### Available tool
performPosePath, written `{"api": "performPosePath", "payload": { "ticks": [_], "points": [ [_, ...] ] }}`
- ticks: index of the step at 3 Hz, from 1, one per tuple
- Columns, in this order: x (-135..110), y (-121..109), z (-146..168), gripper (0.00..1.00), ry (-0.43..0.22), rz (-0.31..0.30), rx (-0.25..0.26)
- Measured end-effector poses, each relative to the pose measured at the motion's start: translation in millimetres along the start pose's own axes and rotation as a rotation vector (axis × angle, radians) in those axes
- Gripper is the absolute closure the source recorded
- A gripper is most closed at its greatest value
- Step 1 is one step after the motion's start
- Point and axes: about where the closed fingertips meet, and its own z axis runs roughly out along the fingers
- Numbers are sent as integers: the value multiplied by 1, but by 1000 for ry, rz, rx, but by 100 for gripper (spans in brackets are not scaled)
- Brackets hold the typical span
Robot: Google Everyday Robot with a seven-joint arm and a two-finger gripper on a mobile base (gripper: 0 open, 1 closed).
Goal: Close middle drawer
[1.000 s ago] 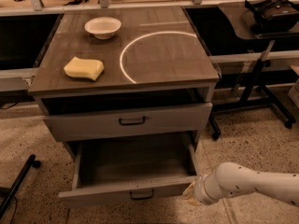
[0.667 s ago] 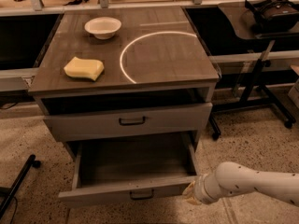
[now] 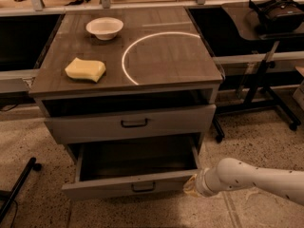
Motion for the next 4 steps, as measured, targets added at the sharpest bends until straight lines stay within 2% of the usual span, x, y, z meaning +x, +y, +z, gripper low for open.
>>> {"api": "performPosePath", "payload": {
  "ticks": [4],
  "points": [
    [-17,-70,10,100,-56,-32,68]
  ]
}}
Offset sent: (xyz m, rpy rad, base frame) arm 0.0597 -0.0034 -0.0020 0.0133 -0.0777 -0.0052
